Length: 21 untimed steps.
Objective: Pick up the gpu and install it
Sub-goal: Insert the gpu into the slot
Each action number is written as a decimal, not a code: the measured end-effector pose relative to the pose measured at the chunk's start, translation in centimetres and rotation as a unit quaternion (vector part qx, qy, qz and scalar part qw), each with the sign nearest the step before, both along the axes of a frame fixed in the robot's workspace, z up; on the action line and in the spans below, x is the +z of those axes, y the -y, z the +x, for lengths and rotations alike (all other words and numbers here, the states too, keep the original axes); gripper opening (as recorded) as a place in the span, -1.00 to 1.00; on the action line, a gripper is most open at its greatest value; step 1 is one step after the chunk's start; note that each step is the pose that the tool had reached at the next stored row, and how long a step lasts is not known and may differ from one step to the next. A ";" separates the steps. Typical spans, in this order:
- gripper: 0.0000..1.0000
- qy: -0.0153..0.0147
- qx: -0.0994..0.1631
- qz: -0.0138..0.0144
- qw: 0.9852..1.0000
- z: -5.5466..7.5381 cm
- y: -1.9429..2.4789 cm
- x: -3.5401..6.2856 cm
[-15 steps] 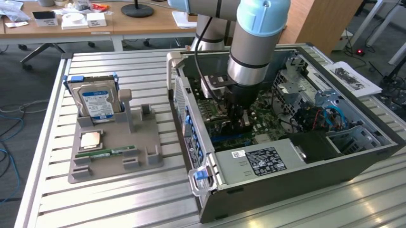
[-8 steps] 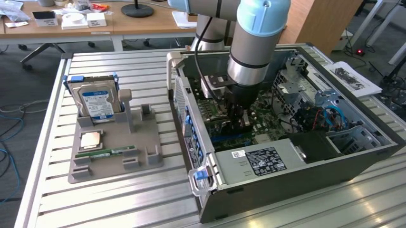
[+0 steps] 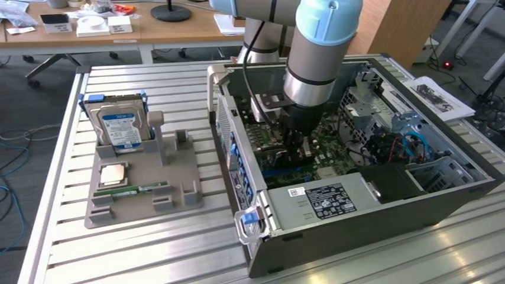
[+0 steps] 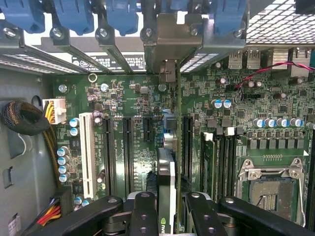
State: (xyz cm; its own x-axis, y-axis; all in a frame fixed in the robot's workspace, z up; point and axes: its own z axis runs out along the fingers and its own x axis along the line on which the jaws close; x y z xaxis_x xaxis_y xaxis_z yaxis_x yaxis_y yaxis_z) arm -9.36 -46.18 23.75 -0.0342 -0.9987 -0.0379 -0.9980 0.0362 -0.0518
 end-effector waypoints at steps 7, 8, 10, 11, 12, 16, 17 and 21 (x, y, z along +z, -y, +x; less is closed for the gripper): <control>-0.47 0.000 0.001 0.000 1.000 0.0 0.01 0.00; -0.47 0.000 0.002 0.000 1.000 0.1 0.01 0.00; -0.47 0.000 0.003 0.000 1.000 0.1 0.00 0.00; -0.47 0.000 0.003 0.000 1.000 0.1 0.00 0.00; -0.47 0.000 0.003 0.000 1.000 0.1 0.00 0.00; -0.47 0.000 0.003 0.000 1.000 0.1 0.00 0.00; -0.47 0.000 0.003 0.000 1.000 0.1 0.00 -0.01; -0.47 0.002 0.003 0.000 1.000 0.1 0.01 -0.04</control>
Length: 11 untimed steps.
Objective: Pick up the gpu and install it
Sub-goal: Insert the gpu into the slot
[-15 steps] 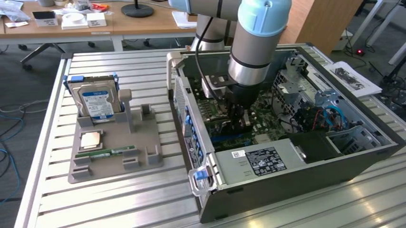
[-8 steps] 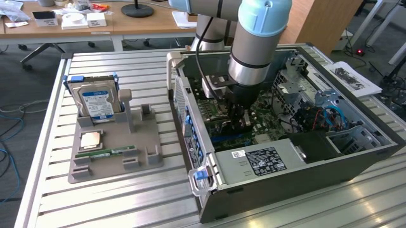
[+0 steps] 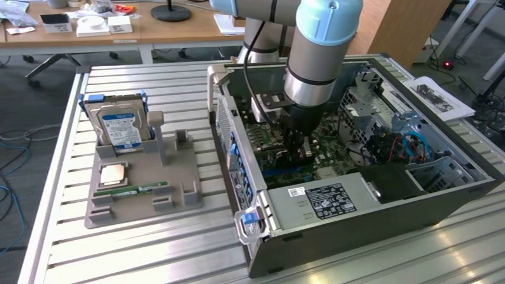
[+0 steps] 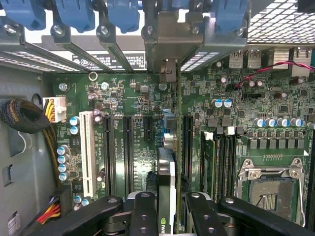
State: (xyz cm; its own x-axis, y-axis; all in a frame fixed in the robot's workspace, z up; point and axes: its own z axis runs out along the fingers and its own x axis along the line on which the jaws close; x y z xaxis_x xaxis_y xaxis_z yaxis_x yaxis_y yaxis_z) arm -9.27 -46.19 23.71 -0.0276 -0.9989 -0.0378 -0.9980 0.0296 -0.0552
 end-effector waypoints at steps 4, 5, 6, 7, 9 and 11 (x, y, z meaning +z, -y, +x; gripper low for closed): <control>-0.47 0.000 0.000 0.000 1.000 0.0 0.00 -0.03; -0.47 0.000 0.000 0.000 1.000 0.0 0.00 -0.04; -0.47 0.000 0.000 0.000 1.000 0.0 0.01 -0.06; -0.47 0.000 0.000 0.000 1.000 0.0 0.02 -0.08; -0.47 0.000 0.000 0.000 1.000 0.0 0.03 -0.10; -0.47 0.000 0.000 0.000 1.000 0.0 0.03 -0.10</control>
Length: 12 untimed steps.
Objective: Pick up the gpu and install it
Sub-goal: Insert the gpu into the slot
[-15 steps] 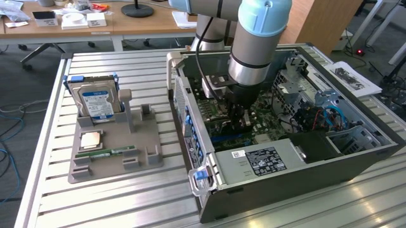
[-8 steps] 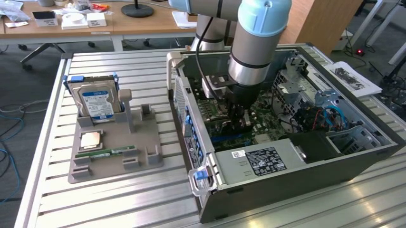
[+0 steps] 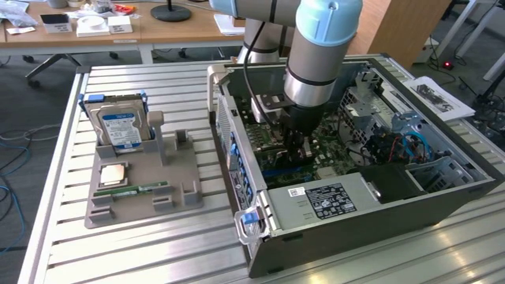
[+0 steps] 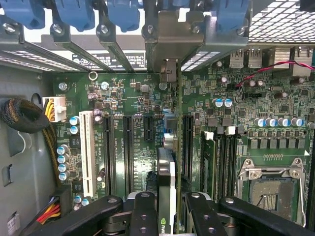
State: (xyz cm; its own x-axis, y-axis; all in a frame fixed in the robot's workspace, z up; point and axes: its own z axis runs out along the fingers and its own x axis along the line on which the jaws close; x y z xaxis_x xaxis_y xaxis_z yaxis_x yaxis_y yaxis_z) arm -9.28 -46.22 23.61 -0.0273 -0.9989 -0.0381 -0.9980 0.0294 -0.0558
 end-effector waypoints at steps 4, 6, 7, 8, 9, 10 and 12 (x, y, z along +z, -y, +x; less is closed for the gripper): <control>-0.47 0.000 0.000 0.000 1.000 0.0 0.00 0.00; -0.47 0.000 0.000 0.000 1.000 0.0 0.00 0.00; -0.47 0.000 0.000 0.000 1.000 0.0 0.00 0.00; -0.47 0.000 0.000 0.000 1.000 0.0 0.00 0.00; -0.47 0.000 0.000 0.000 1.000 0.0 0.00 0.00; -0.47 0.000 0.000 0.000 1.000 0.0 0.01 0.00; -0.47 0.000 0.001 0.000 1.000 0.0 0.02 0.00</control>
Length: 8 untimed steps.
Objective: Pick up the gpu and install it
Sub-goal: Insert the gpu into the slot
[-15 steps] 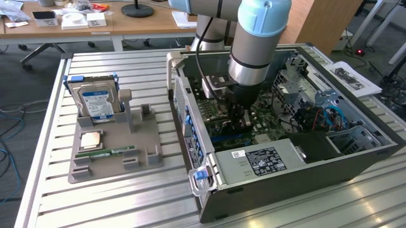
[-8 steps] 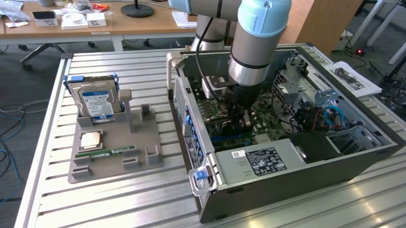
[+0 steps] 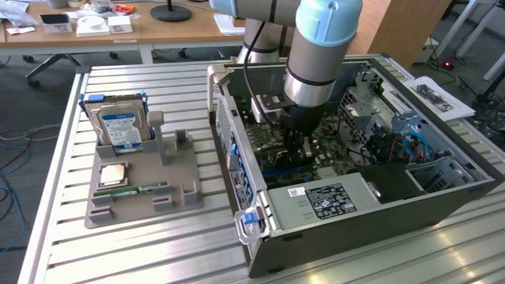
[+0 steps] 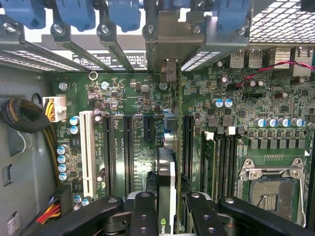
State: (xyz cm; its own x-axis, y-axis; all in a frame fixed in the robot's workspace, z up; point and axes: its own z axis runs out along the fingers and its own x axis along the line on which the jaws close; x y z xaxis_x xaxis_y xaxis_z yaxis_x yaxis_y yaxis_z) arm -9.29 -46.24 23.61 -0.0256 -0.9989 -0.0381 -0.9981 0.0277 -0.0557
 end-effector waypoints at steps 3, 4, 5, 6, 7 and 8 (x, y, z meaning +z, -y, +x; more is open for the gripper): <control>-0.47 0.000 0.000 0.000 1.000 0.0 0.00 0.00; -0.47 0.000 0.000 0.000 1.000 0.0 0.01 0.00; -0.47 0.000 0.000 0.000 1.000 0.0 0.01 0.00; -0.47 0.000 0.001 0.000 1.000 0.0 0.00 0.00; -0.47 0.000 0.001 0.000 1.000 0.0 0.01 0.00; -0.47 0.000 0.001 0.000 1.000 0.0 0.02 0.01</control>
State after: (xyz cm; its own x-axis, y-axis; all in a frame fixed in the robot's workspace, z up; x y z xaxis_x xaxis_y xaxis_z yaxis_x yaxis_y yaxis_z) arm -9.29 -46.26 23.61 -0.0236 -0.9990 -0.0380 -0.9981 0.0257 -0.0557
